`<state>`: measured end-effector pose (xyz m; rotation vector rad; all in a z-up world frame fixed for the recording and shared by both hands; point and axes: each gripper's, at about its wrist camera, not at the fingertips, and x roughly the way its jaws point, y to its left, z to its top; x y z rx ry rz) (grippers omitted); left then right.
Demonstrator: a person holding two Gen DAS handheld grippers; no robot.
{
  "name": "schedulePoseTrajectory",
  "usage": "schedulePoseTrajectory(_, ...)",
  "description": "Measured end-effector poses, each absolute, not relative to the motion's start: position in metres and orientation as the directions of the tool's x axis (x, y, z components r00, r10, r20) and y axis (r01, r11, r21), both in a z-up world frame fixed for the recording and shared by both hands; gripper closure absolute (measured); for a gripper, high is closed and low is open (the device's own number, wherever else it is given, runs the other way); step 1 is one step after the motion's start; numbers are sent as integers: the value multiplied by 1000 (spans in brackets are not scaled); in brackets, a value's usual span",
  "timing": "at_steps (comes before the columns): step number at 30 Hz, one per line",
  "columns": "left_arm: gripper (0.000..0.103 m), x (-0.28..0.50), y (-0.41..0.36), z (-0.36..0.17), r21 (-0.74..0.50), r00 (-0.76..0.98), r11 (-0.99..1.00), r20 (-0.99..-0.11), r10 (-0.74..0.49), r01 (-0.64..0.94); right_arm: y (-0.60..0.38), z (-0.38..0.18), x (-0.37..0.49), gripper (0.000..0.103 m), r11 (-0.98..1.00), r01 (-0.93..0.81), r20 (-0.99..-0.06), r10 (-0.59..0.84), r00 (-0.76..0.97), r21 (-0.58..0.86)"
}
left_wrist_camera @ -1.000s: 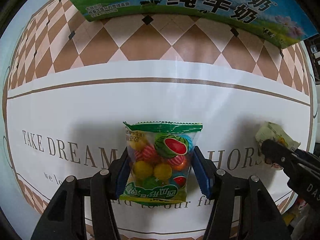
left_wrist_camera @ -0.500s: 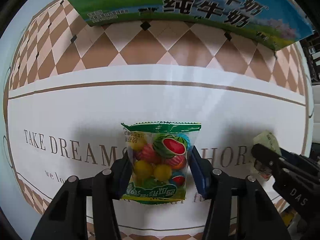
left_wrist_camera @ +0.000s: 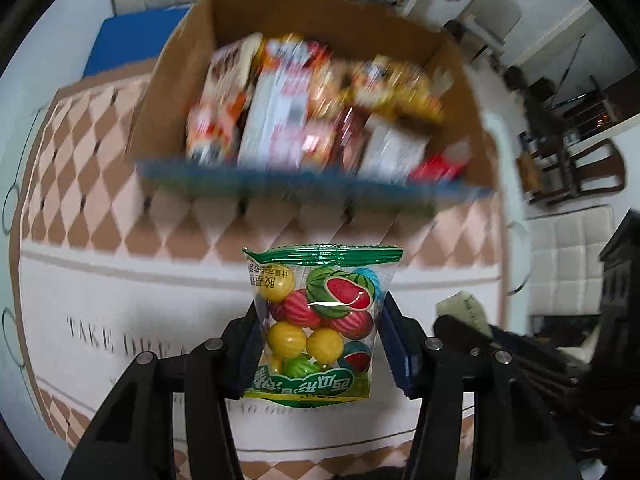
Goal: Organize snacks
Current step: 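Carry both packs over the box and open both tools to drop them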
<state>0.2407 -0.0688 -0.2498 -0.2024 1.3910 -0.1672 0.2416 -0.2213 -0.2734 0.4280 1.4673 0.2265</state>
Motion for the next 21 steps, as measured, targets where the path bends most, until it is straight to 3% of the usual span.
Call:
schedulePoseTrajectory(8,52,368,-75,-223,-233,194,970,-951,-242,64,-268,-223,349,66,911,106,-902,369,226,399)
schedulePoseTrajectory(21,52,495,-104,-296,-210,-6,974,-978,-211,81,-270,-275,451,66,938,140,-944,298,140,317)
